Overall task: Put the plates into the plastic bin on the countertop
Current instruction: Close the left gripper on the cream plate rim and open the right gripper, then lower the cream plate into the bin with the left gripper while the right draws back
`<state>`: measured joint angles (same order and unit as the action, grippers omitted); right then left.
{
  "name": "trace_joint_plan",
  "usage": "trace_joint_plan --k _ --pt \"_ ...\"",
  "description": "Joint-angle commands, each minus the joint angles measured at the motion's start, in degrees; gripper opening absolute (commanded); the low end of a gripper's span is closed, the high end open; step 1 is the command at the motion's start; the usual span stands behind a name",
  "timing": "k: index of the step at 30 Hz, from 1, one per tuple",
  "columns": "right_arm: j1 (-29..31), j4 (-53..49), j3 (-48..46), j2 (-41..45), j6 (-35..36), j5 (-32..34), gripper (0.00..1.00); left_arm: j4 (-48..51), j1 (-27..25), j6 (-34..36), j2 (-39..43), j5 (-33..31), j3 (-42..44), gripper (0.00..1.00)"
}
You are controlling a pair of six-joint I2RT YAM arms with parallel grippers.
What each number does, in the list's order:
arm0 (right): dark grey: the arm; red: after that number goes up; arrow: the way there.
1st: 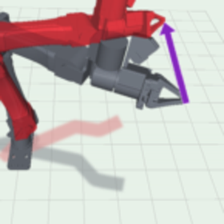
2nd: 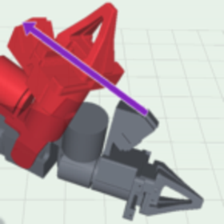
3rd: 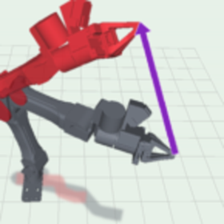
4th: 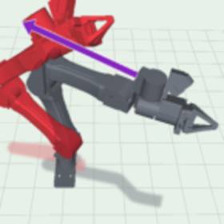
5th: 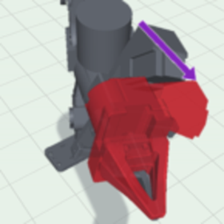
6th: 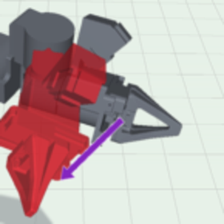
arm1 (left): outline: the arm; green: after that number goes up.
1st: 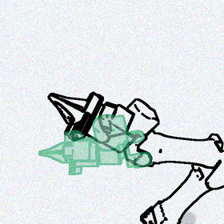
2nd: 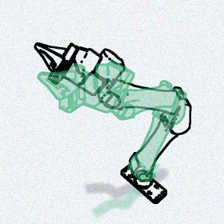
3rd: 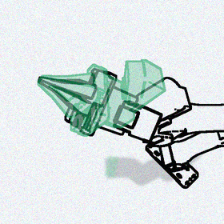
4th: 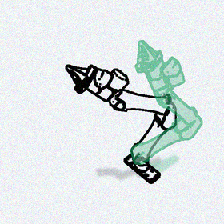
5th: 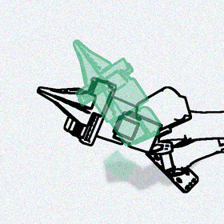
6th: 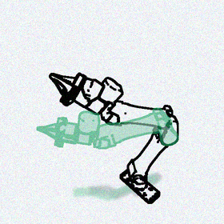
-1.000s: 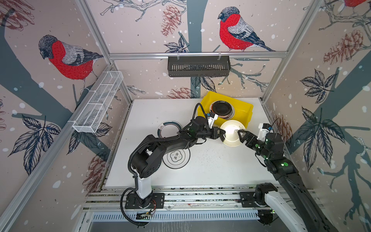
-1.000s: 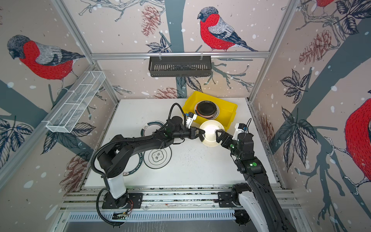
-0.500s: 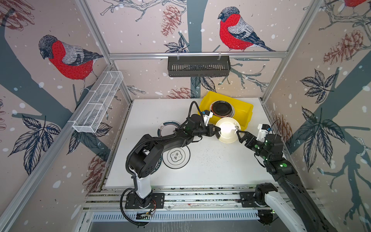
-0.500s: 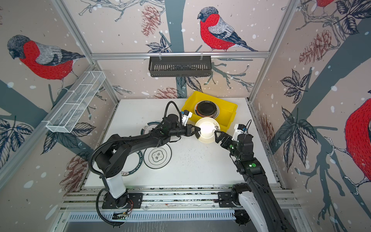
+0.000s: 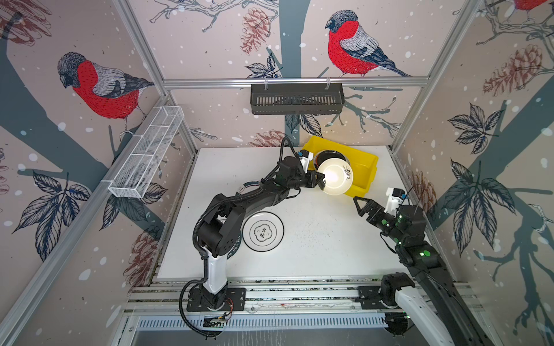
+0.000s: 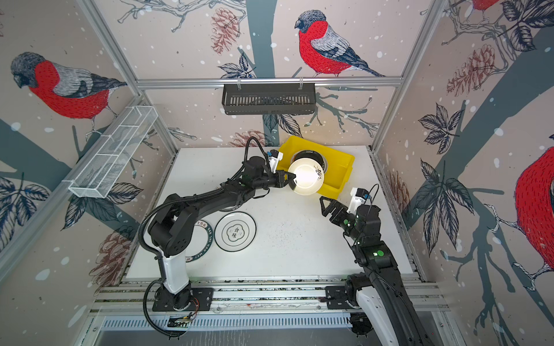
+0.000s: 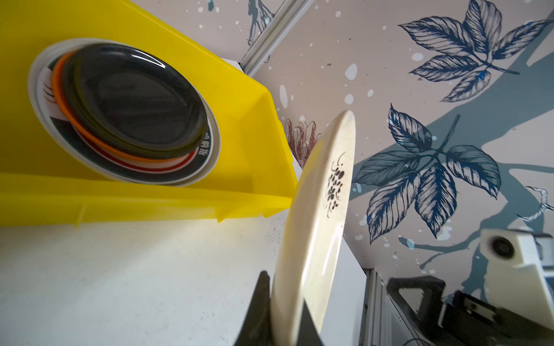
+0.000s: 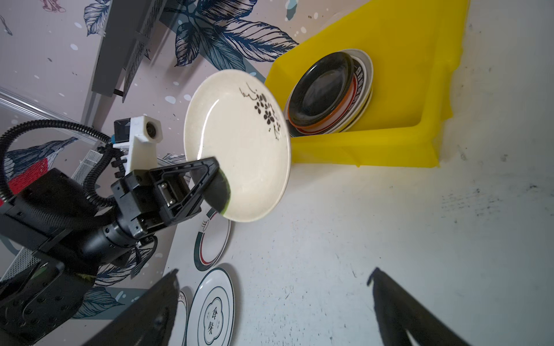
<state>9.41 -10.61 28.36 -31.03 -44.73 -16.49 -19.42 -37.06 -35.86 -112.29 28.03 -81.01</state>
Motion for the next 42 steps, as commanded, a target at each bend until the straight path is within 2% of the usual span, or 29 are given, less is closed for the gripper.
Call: trace_joint_plan --k 1,5,12,17,22,28,36,40,41,42 --pt "0.08 0.09 -0.61 2.53 0.44 0.59 1.0 3.2 0.14 3.98 -3.28 -3.4 -5.82 0.0" --pt "0.16 -3.27 -0.82 5.7 1.4 0.91 1.0 6.68 0.47 7.14 -8.7 -8.54 -13.8 0.0" --pt "0.17 -11.27 1.65 8.33 4.69 3.09 1.0 12.18 1.97 7.45 -18.21 -12.15 -26.7 0.0" --pt "0.09 -12.48 1.25 10.19 4.13 2.55 1.0 9.68 2.17 5.83 -21.92 -12.88 -29.88 0.0" --pt "0.17 -13.01 0.55 10.49 4.73 2.49 1.0 11.8 2.42 6.23 -26.22 -13.74 -35.94 0.0" --pt "0.08 -13.47 1.42 10.13 6.42 3.96 1.0 10.28 3.63 4.69 -28.09 -15.03 -36.7 0.0" --pt "0.08 -12.46 1.54 6.5 6.67 3.92 1.0 15.95 3.83 6.91 -31.9 -16.96 -42.31 0.02" --pt "0.04 -12.15 1.8 5.38 6.59 4.71 1.0 16.92 3.84 7.81 -33.4 -16.56 -43.71 0.11" --pt "0.08 -12.09 1.79 5.2 6.59 4.99 1.0 17.04 3.84 7.95 -33.73 -16.52 -44.0 0.17" --pt "0.03 -12.09 1.74 5.01 6.51 5.14 1.0 17.12 3.84 8.16 -33.87 -16.44 -44.05 0.29"
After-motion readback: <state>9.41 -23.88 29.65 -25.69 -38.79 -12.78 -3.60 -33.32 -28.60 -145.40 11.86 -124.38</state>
